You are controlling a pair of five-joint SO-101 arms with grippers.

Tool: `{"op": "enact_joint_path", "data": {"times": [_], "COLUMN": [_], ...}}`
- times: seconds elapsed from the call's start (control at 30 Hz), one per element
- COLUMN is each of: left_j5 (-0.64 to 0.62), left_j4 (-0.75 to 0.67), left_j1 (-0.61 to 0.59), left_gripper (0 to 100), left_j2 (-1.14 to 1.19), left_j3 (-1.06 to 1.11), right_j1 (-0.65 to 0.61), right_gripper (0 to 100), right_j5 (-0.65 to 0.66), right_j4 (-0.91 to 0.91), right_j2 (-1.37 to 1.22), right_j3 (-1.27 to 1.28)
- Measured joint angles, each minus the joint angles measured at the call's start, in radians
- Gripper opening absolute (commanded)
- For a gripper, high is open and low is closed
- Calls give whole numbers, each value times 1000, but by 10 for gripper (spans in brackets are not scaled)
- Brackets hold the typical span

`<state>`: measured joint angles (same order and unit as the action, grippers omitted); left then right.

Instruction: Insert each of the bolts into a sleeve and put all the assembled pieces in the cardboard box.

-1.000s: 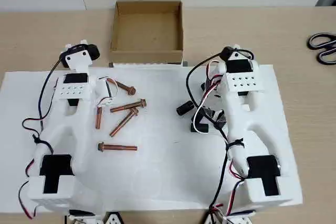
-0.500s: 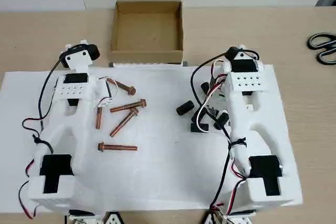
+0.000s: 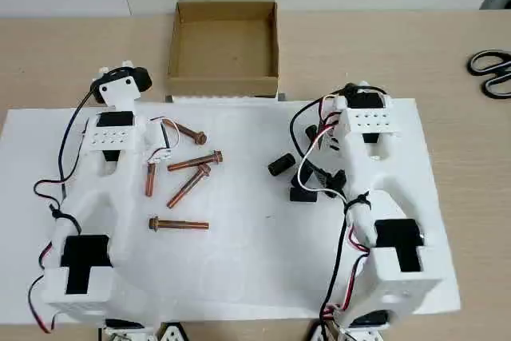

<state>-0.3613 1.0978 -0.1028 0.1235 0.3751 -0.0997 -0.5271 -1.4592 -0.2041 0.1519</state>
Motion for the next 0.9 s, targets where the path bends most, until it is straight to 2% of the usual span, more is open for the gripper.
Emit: {"op": "enact_joint_path", "data": {"times": [0.5,0.7,0.9], "left_j5": [0,0,0], "left_j4": [0,0,0], "left_j1": [0,0,0], "left_gripper": [7,7,7], "left_j2": [0,0,0], "left_j3": [0,0,0], "right_j1": [0,5,9], "right_gripper": [177,68,57], "right_j5": [-3,-3,-3], "right_j4": [69,68,68], "right_j2": [-81,-87,-89], "right_j3": [-11,-43,-51]}}
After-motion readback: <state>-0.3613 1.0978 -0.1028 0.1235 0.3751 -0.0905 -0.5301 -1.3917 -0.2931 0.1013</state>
